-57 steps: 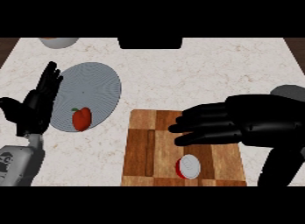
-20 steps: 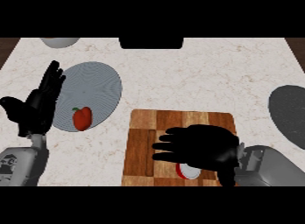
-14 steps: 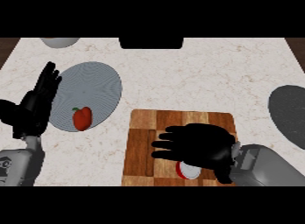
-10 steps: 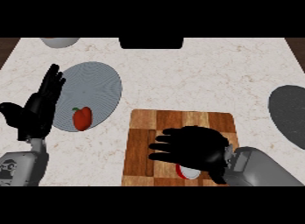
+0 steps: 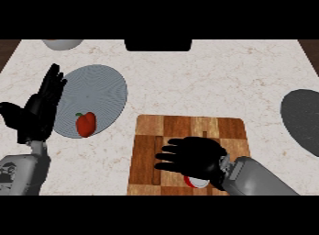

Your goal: Pick the can from the cutting board and place it in the pan

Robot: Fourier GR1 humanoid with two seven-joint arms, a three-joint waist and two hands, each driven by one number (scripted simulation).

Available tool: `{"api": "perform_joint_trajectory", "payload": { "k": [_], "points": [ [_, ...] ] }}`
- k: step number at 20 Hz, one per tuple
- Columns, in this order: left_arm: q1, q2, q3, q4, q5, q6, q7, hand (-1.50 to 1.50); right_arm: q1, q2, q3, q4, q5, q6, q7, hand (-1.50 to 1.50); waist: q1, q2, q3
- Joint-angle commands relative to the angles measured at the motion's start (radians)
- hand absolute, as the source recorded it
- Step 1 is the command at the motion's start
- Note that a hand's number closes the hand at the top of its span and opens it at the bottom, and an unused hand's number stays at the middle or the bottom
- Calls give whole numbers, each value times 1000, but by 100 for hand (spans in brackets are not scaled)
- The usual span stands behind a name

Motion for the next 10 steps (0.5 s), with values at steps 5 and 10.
{"api": "perform_joint_trajectory", "payload": {
  "k": [5, 10],
  "points": [
    [9, -4, 10, -1, -7, -10, -10, 0, 25, 28, 80, 48, 35, 20, -110, 150, 3, 0, 0],
    [-20, -36, -7, 35, -37, 5, -8, 0, 7, 46, 77, 79, 100, -62, -162, 150, -1, 0, 0]
  ]
}}
